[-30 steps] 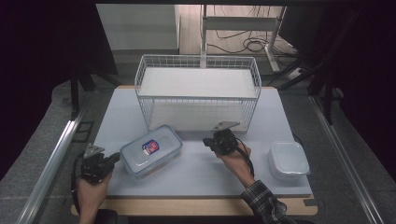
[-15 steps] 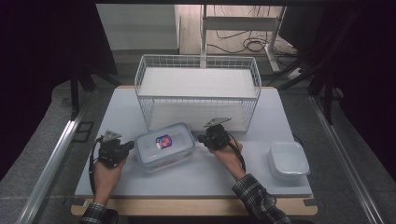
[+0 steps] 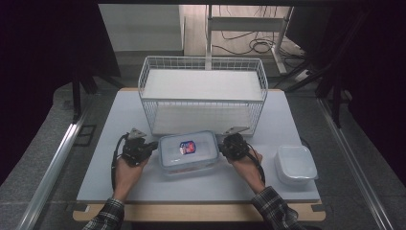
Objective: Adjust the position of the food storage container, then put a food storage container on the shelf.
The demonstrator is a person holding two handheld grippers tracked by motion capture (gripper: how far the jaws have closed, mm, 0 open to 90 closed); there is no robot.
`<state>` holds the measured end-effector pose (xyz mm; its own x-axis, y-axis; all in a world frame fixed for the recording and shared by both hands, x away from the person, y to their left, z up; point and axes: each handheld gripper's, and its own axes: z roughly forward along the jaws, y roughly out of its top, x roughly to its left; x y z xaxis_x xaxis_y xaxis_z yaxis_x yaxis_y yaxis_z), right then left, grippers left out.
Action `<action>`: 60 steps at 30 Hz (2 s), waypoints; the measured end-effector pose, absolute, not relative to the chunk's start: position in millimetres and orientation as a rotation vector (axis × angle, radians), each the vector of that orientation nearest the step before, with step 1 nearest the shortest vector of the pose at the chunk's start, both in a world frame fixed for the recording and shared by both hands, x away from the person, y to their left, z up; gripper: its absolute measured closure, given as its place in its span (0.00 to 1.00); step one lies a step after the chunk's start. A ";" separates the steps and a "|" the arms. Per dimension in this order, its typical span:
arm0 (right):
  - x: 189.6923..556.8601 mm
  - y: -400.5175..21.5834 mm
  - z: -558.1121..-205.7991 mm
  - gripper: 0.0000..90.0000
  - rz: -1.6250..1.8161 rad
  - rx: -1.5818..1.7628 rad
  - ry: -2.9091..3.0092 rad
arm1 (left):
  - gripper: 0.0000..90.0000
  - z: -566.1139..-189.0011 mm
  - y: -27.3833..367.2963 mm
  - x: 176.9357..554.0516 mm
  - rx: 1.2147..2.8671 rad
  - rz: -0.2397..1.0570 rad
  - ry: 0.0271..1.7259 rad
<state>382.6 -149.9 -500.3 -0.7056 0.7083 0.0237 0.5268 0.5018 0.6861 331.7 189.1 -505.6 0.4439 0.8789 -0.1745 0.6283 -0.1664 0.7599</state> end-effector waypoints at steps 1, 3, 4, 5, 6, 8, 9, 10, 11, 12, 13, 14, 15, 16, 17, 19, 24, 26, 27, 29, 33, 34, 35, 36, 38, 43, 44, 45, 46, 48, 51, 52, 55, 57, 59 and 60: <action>382.6 -149.9 -500.3 0.99 1.002 1.047 2.487 | 1.00 -505.6 189.1 331.7 1.889 0.392 1.273; 375.9 -156.6 -499.4 0.99 0.994 1.065 2.481 | 1.00 -505.0 183.0 330.8 1.899 0.386 1.259; 372.5 -159.7 -498.6 0.99 0.982 1.065 2.482 | 1.00 -504.9 180.5 330.6 1.904 0.384 1.250; 364.7 -164.9 -497.1 0.99 0.961 1.066 2.482 | 1.00 -504.7 177.9 330.1 1.907 0.379 1.245; 364.7 -164.9 -497.1 0.99 0.961 1.066 2.482 | 1.00 -504.7 175.3 329.7 1.909 0.374 1.241; 357.2 -170.7 -496.1 0.99 0.947 1.058 2.484 | 1.00 -504.4 170.6 329.3 1.913 0.363 1.229; 353.5 -173.2 -495.7 0.99 0.940 1.055 2.485 | 1.00 -504.3 168.4 328.9 1.917 0.357 1.222; 349.8 -175.6 -495.1 0.99 0.933 1.057 2.485 | 1.00 -504.2 165.9 328.3 1.918 0.353 1.217; 346.9 -178.1 -494.7 0.99 0.926 1.052 2.484 | 1.00 -504.0 163.7 327.6 1.923 0.348 1.209; 344.0 -180.5 -494.4 0.99 0.919 1.050 2.482 | 1.00 -503.8 161.1 326.8 1.922 0.342 1.206; 338.6 -185.2 -493.8 0.99 0.909 1.050 2.480 | 1.00 -503.8 158.4 326.0 1.920 0.339 1.202; 338.6 -185.2 -493.8 0.99 0.909 1.050 2.480 | 1.00 -503.5 156.3 325.4 1.928 0.335 1.194; 336.2 -187.5 -493.2 0.99 0.903 1.051 2.480 | 1.00 -503.4 153.9 324.9 1.928 0.330 1.189; 334.0 -189.9 -493.1 0.99 0.898 1.050 2.477 | 1.00 -503.4 151.5 324.5 1.930 0.325 1.183; 331.8 -192.4 -492.8 0.99 0.891 1.049 2.474 | 1.00 -503.2 149.1 324.1 1.933 0.320 1.179; 328.4 -197.8 -492.5 0.99 0.888 1.053 2.470 | 1.00 -502.9 144.5 323.1 1.939 0.314 1.167; 324.6 -208.7 -492.5 0.96 0.903 1.069 2.466 | 1.00 -502.0 139.2 321.1 1.961 0.316 1.140; 324.5 -211.0 -492.1 0.92 0.909 1.068 2.467 | 0.95 -500.5 141.2 318.7 1.973 0.345 1.126; 324.1 -212.1 -491.5 0.90 0.907 1.058 2.462 | 0.90 -499.9 142.8 317.4 1.978 0.362 1.128; 322.6 -214.5 -488.8 0.86 0.895 1.044 2.441 | 0.81 -499.0 148.6 315.7 1.999 0.402 1.125; 320.0 -222.1 -482.9 0.74 0.924 1.054 2.398 | 0.59 -498.7 163.5 312.9 2.004 0.402 1.139; 319.6 -224.1 -481.6 0.70 0.930 1.057 2.386 | 0.53 -498.7 166.6 311.7 1.997 0.404 1.144; 319.4 -226.1 -480.2 0.67 0.938 1.064 2.377 | 0.47 -499.0 169.5 311.0 1.990 0.397 1.140; 319.3 -228.2 -478.7 0.63 0.951 1.072 2.368 | 0.41 -499.5 171.2 310.3 1.976 0.380 1.144; 319.8 -232.3 -476.1 0.53 0.979 1.081 2.358 | 0.33 -499.7 174.4 309.0 1.964 0.380 1.140; 321.9 -239.0 -471.8 0.34 1.074 1.085 2.349 | 0.19 -499.0 179.0 307.5 1.949 0.338 1.108; 322.3 -239.3 -471.1 0.31 1.080 1.079 2.352 | 0.17 -498.6 178.3 306.7 1.951 0.340 1.110; 322.4 -239.2 -470.7 0.28 1.090 1.072 2.354 | 0.16 -498.3 177.9 306.1 1.957 0.348 1.100; 322.4 -238.8 -470.4 0.26 1.099 1.063 2.355 | 0.16 -498.1 177.4 305.3 1.959 0.355 1.090; 322.0 -237.4 -470.1 0.19 1.115 1.040 2.351 | 0.15 -497.8 177.0 304.0 1.955 0.354 1.066; 322.0 -234.8 -469.0 0.15 1.151 1.015 2.362 | 0.10 -496.1 177.1 302.4 1.940 0.347 1.034; 322.0 -234.1 -468.8 0.14 1.157 1.009 2.366 | 0.10 -494.8 177.6 302.4 1.936 0.331 1.031; 322.1 -230.5 -468.3 0.10 1.183 0.994 2.381 | 0.09 -492.2 177.5 301.7 1.923 0.294 1.031; 322.1 -228.0 -468.0 0.08 1.186 0.980 2.390 | 0.08 -490.9 174.5 300.9 1.933 0.299 1.034; 322.3 -225.1 -467.9 0.07 1.182 0.976 2.400 | 0.07 -490.1 170.2 300.5 1.939 0.292 1.028; 322.6 -224.0 -467.8 0.07 1.185 0.973 2.406 | 0.07 -489.6 167.7 300.5 1.942 0.284 1.029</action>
<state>322.6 -224.0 -467.8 -0.7309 0.6814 0.0375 0.4449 0.4341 0.7834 300.5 167.7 -489.6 0.6287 0.7539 -0.1908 0.5491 -0.2566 0.7954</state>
